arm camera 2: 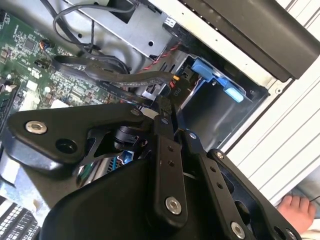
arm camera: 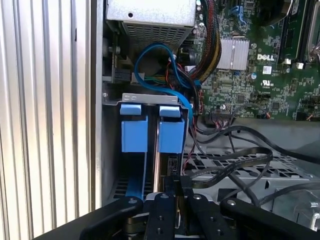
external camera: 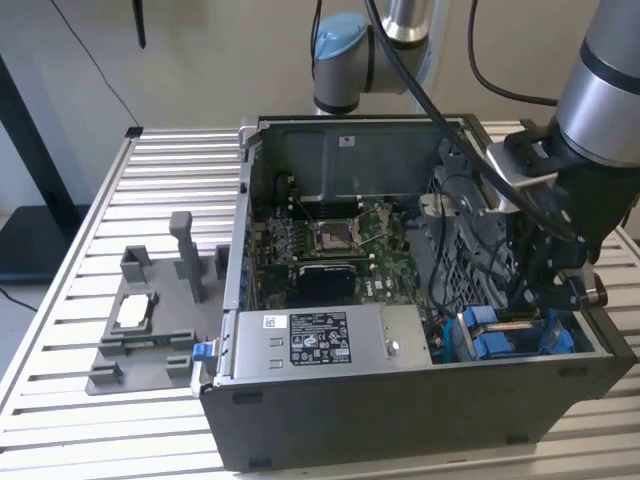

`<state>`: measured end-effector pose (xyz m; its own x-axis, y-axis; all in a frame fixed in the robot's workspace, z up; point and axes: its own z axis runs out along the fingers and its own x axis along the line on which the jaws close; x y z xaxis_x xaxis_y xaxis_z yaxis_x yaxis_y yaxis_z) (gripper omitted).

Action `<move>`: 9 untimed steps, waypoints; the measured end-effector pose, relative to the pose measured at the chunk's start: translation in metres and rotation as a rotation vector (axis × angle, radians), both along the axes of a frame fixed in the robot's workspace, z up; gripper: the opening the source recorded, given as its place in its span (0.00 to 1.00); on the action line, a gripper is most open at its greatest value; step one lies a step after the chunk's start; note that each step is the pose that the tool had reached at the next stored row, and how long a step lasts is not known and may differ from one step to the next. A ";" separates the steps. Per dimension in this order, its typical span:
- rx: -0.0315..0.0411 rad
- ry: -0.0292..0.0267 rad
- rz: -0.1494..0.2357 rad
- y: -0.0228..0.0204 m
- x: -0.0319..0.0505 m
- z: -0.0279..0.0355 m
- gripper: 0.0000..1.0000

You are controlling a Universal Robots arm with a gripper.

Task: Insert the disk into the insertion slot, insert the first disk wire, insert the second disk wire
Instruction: 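Insert the second disk wire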

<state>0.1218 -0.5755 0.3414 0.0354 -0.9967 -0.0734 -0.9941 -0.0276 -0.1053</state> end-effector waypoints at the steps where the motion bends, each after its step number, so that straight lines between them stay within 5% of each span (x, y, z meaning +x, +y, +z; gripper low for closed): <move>1: 0.0016 -0.0006 0.000 0.0000 0.0000 -0.0001 0.16; 9: 0.0052 -0.0015 -0.001 -0.0002 0.0002 -0.0014 0.16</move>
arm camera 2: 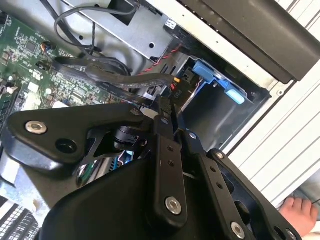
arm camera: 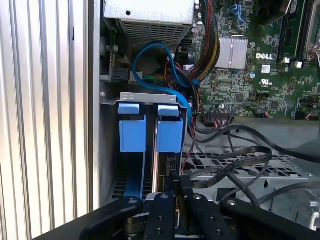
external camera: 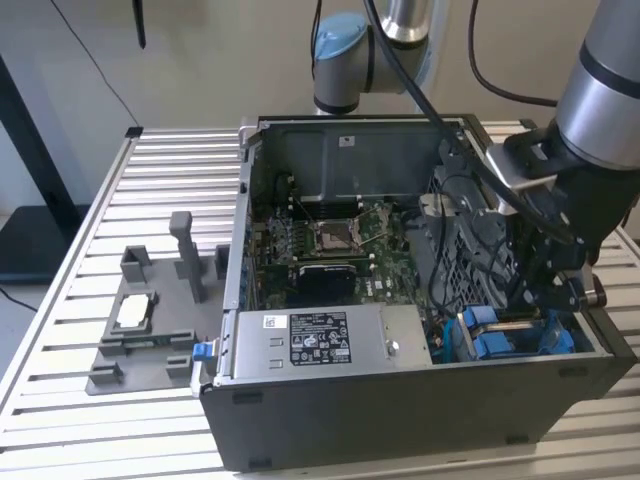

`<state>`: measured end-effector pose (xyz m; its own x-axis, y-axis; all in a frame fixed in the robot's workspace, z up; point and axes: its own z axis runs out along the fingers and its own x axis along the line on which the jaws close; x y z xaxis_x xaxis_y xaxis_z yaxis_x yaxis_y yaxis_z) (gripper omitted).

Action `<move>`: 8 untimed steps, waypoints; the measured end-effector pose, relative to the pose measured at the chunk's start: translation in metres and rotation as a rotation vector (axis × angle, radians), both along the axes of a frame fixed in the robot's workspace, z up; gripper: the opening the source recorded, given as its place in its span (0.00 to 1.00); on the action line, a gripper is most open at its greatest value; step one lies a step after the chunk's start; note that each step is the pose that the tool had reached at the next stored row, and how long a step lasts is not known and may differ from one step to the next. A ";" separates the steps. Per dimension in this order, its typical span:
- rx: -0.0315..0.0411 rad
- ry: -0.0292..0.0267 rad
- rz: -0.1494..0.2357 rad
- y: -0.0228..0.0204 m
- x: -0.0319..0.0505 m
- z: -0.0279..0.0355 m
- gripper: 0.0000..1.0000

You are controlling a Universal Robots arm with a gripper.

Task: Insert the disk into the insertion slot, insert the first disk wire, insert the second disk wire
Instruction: 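Insert the second disk wire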

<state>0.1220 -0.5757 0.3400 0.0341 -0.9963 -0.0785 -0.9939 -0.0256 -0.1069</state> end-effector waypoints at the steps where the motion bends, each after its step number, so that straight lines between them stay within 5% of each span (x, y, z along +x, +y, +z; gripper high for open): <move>1: -0.0001 0.0000 0.000 -0.0001 0.0000 -0.0002 0.16; 8: -0.0012 0.0000 0.000 -0.0006 0.0000 -0.0038 0.16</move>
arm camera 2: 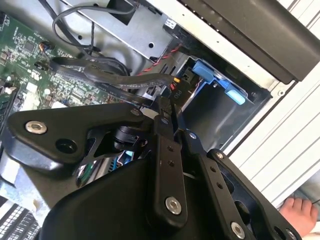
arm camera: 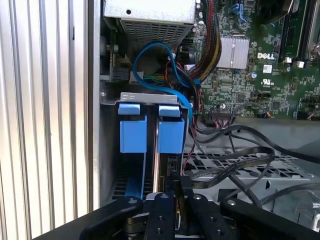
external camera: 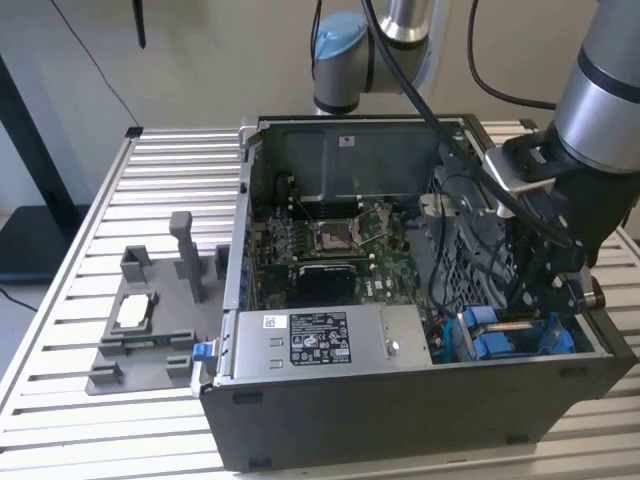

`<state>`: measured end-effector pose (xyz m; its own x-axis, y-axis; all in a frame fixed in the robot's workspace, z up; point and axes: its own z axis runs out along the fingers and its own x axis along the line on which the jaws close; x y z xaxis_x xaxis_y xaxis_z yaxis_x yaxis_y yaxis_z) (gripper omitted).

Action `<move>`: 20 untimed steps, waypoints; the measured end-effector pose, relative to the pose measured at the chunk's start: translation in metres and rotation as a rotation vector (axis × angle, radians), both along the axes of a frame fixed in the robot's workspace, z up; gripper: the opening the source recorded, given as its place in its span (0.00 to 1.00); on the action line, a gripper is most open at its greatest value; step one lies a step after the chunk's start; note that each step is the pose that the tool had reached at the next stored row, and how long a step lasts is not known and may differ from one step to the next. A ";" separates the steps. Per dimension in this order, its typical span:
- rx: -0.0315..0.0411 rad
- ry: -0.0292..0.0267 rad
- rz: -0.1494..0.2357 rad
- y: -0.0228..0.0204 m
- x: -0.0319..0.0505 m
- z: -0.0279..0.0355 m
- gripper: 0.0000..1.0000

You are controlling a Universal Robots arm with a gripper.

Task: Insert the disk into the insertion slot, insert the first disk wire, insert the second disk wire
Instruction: 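Insert the second disk wire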

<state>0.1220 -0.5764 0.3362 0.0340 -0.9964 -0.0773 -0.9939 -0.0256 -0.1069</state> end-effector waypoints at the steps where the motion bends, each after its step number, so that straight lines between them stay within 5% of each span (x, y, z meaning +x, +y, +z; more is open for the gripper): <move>1: 0.0002 0.0000 0.000 0.0000 0.0000 -0.0006 0.16; 20: 0.0009 -0.0001 0.000 0.0000 0.0000 -0.0015 0.24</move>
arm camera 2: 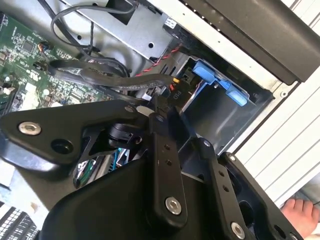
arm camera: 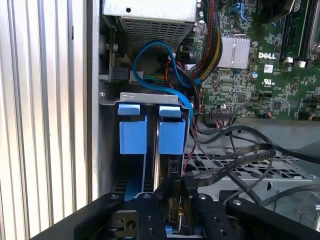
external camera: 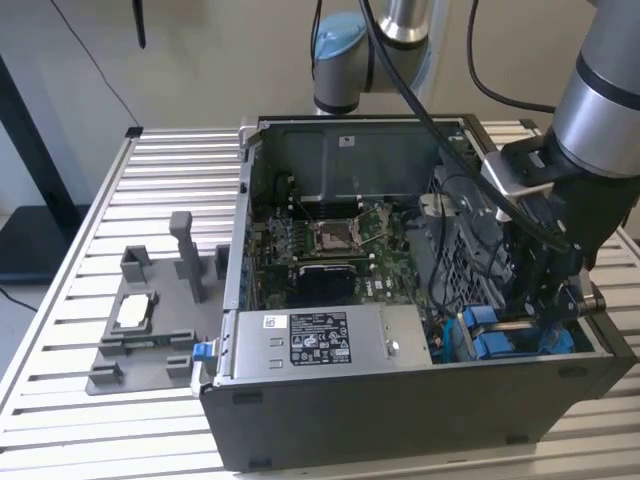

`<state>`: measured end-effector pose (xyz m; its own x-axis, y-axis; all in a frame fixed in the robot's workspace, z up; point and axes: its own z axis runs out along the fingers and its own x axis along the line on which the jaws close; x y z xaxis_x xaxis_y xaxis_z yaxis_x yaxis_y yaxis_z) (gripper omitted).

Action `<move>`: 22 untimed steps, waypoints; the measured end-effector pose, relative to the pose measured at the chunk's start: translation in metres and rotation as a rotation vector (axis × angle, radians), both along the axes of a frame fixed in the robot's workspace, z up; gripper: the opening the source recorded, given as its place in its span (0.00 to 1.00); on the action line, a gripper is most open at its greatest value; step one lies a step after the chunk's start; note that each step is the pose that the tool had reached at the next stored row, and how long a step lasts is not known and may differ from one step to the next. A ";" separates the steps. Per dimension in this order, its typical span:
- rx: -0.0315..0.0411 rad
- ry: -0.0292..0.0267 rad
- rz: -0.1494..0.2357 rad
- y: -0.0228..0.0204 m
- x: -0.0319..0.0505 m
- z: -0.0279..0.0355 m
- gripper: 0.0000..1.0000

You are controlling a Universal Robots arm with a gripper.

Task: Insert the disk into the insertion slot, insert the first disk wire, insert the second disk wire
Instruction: 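Insert the second disk wire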

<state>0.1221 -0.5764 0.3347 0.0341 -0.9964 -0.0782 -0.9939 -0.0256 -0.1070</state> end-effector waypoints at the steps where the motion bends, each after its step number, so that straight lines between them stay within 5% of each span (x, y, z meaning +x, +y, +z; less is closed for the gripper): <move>1: 0.0000 0.0000 0.000 0.0000 0.0000 0.0000 0.24; 22: -0.0009 0.0028 -0.002 0.0001 0.0000 0.0209 0.24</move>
